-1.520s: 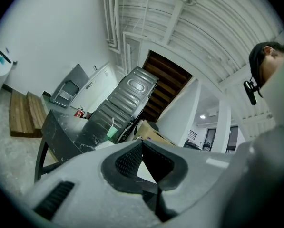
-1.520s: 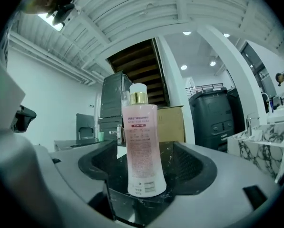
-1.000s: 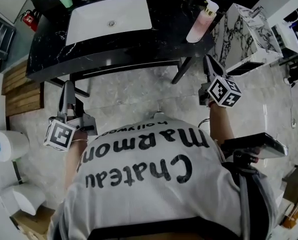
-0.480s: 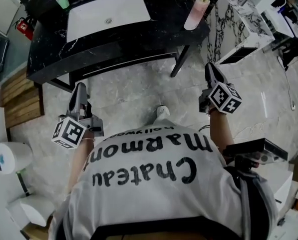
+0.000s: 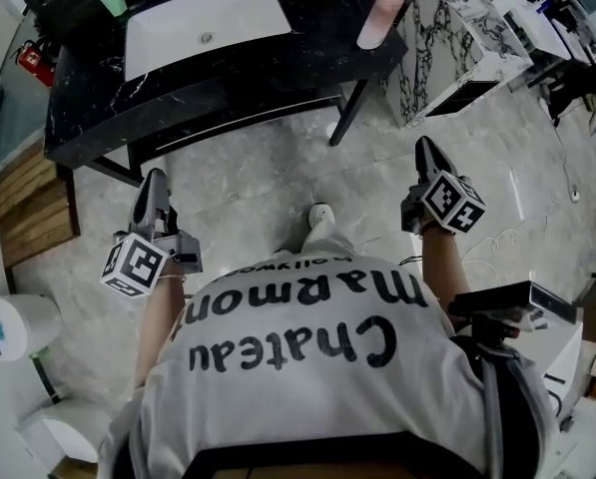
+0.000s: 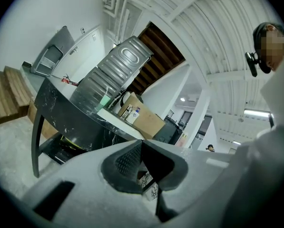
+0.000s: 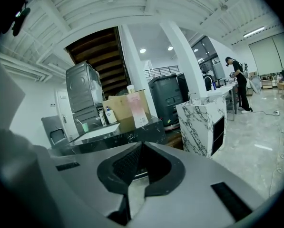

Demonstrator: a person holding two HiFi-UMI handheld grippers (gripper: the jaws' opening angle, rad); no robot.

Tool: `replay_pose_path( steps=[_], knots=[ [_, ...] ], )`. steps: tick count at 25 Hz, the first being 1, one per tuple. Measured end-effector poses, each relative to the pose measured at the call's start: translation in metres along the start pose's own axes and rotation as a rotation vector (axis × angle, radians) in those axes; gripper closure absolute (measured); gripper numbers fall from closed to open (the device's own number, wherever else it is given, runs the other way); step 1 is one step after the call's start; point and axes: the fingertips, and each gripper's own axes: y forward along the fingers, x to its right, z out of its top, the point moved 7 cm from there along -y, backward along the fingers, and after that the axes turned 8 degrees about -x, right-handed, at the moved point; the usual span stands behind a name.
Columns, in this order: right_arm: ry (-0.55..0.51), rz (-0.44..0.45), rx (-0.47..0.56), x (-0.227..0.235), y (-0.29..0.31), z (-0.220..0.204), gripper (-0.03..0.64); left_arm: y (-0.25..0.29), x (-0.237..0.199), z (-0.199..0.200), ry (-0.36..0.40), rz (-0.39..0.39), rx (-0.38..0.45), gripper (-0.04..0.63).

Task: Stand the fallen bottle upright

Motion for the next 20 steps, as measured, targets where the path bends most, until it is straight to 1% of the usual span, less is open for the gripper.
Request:
replay_pose_path(
  steps=[8, 10, 15, 20],
  knots=[
    [0.005, -0.038, -0.021, 0.006, -0.009, -0.007, 0.6, -0.006, -0.004, -0.011, -0.025, 0.001, -0.013, 0.581],
    [-0.009, -0.042, -0.022, 0.005, -0.009, -0.006, 0.6, -0.009, -0.006, -0.011, -0.026, 0.008, -0.013, 0.581],
    [-0.085, -0.038, -0.013, -0.003, -0.004, 0.0, 0.6, -0.011, -0.009, -0.009, -0.026, 0.016, -0.001, 0.581],
    [-0.075, -0.031, -0.015, -0.001, -0.001, 0.0, 0.6, -0.009, -0.007, -0.006, -0.021, 0.013, 0.009, 0.581]
  ],
)
